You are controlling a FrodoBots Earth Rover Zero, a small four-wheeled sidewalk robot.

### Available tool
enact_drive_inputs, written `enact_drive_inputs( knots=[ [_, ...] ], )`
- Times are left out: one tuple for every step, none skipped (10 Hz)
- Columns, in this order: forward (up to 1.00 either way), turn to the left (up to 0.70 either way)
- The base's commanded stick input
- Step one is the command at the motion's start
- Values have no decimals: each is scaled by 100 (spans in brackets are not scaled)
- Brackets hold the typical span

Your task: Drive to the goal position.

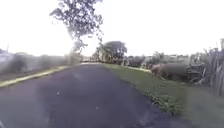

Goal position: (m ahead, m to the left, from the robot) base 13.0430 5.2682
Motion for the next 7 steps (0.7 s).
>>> enact_drive_inputs(
  knots=[
    [100, 0],
    [100, 0],
    [100, 0],
    [100, 0],
    [100, 0],
    [100, 0],
    [100, 0]
  ],
)
